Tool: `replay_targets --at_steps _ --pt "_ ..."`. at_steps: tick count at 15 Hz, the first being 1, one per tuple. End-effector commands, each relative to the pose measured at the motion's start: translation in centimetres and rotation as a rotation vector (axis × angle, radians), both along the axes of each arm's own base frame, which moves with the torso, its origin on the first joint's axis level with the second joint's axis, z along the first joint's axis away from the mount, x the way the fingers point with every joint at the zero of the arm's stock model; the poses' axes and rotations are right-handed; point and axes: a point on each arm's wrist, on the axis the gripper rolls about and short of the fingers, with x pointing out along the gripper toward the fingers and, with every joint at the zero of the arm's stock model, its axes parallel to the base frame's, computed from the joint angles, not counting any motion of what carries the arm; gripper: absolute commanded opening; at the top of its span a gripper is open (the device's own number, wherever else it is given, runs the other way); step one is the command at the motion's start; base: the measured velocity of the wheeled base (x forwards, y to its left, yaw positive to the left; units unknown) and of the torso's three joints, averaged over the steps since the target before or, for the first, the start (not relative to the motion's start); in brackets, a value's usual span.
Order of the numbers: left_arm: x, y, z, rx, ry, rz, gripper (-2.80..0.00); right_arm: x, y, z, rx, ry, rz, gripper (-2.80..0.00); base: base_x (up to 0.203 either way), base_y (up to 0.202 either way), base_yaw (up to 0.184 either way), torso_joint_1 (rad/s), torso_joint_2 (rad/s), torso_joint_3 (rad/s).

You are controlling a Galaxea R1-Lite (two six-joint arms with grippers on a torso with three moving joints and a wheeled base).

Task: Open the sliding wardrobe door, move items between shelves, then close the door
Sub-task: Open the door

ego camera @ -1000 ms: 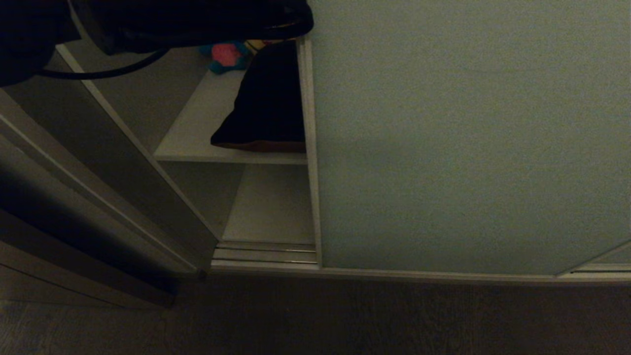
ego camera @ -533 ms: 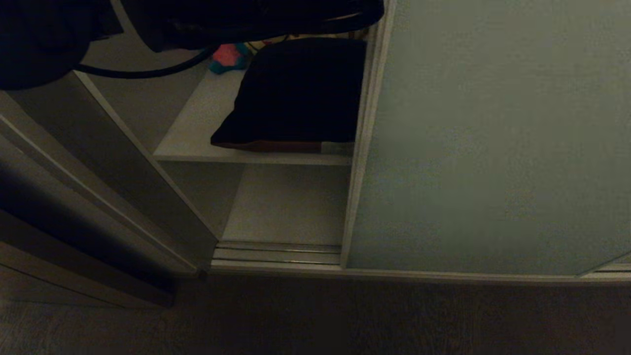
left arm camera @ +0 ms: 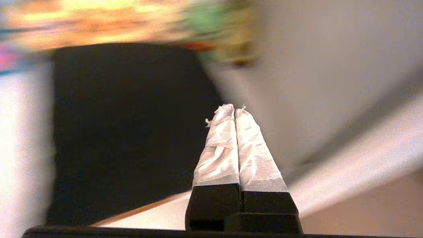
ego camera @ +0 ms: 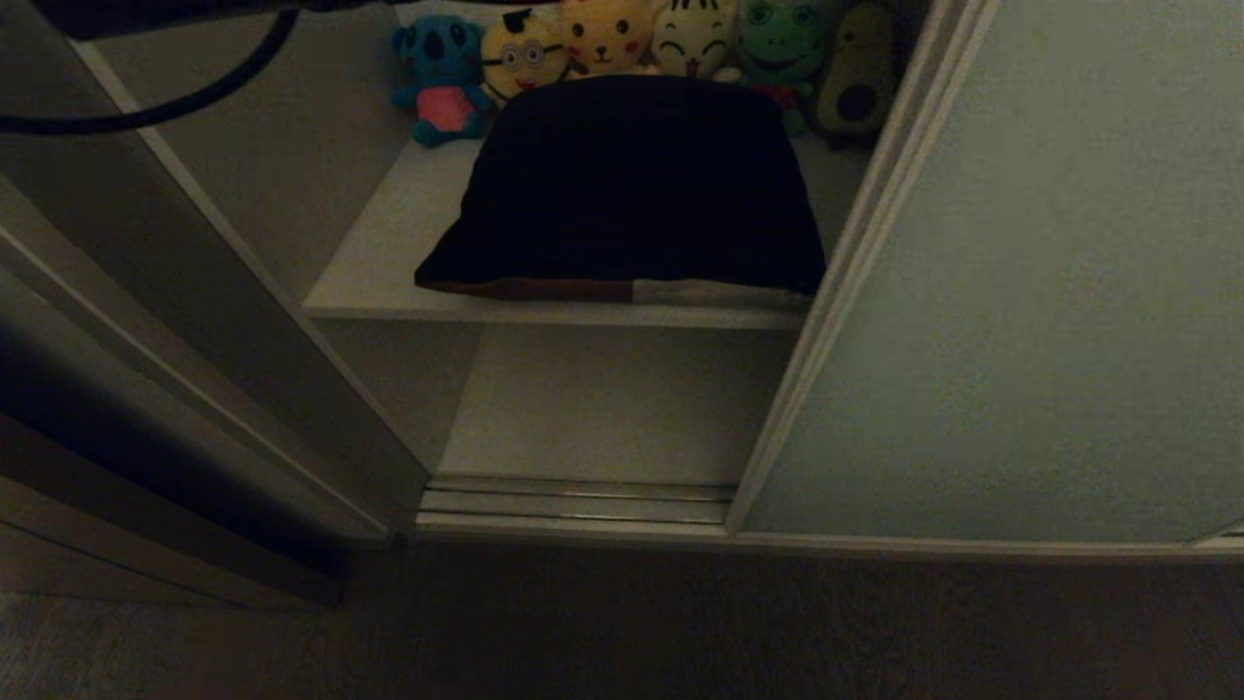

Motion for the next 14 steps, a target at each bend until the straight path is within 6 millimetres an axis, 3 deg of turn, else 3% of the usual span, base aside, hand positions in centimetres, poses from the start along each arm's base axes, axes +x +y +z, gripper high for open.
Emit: replay_targets --at_steps 1,4,7,11,14 --pt "-0.9 4.6 -0.5 0.044 0.025 0.147 -2.80 0.0 0.0 0.0 0.000 0.003 0.000 -2.80 0.000 0.000 0.000 0.000 0.00 0.000" --pt "-1.5 10.4 -3.5 0.129 0.128 0.348 -2.80 0.0 0.0 0.0 0.000 0.003 0.000 -2.80 0.000 0.000 0.000 0.000 0.00 0.000" --pt "-7.9 15.4 -7.3 0.157 0.164 0.393 -2.80 0.0 0.0 0.0 0.000 0.003 0.000 -2.80 0.000 0.000 0.000 0.000 0.00 0.000" --pt "-16.3 18.2 -15.8 0.176 0.231 0.446 -2.80 0.0 0.0 0.0 0.000 0.003 0.000 -2.80 0.000 0.000 0.000 0.000 0.00 0.000" --pt "-19.9 18.3 -23.4 0.187 0.289 0.463 -2.80 0.0 0.0 0.0 0.000 0.003 0.000 -2.80 0.000 0.000 0.000 0.000 0.00 0.000"
